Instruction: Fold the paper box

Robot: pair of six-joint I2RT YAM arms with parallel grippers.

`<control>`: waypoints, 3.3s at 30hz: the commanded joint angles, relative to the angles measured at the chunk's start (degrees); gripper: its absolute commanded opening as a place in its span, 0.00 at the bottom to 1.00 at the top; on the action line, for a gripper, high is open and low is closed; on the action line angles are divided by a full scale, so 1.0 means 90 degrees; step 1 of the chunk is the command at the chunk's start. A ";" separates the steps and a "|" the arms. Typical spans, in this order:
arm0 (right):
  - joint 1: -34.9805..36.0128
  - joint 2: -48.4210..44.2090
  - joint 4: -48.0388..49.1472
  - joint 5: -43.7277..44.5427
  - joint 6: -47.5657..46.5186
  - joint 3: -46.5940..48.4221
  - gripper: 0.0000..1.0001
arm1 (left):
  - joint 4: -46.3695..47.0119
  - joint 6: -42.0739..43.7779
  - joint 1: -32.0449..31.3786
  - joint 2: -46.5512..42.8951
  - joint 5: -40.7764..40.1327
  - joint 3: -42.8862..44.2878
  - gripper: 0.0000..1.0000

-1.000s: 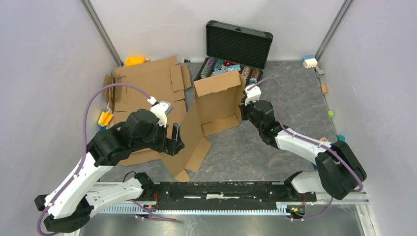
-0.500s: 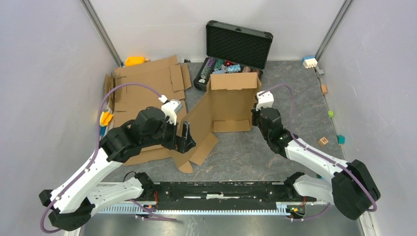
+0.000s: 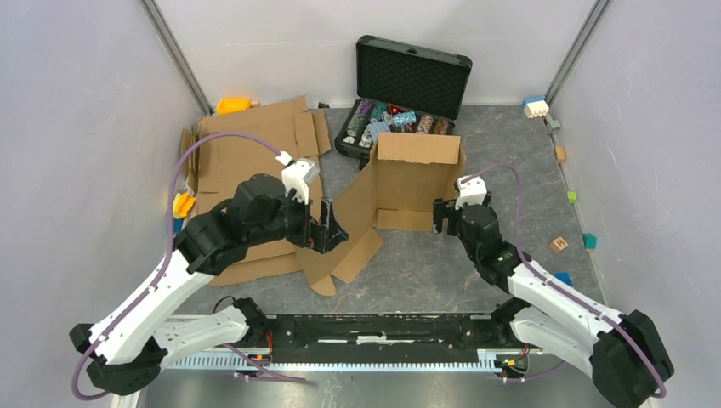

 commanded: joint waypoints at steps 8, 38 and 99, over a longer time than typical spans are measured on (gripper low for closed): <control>0.0001 -0.1193 -0.1087 0.0370 0.0102 0.0251 0.97 | 0.0225 0.0130 0.0730 0.0129 -0.1015 0.1428 0.84; -0.3192 0.1952 -0.0316 -0.3735 0.0847 0.0438 0.00 | 0.5344 -0.1475 0.2570 0.4721 0.1936 -0.1898 0.02; -0.1740 0.0160 -0.0292 -0.2404 0.0590 -0.0878 0.00 | 0.4652 -0.1063 0.2015 0.3973 0.1076 -0.2025 0.04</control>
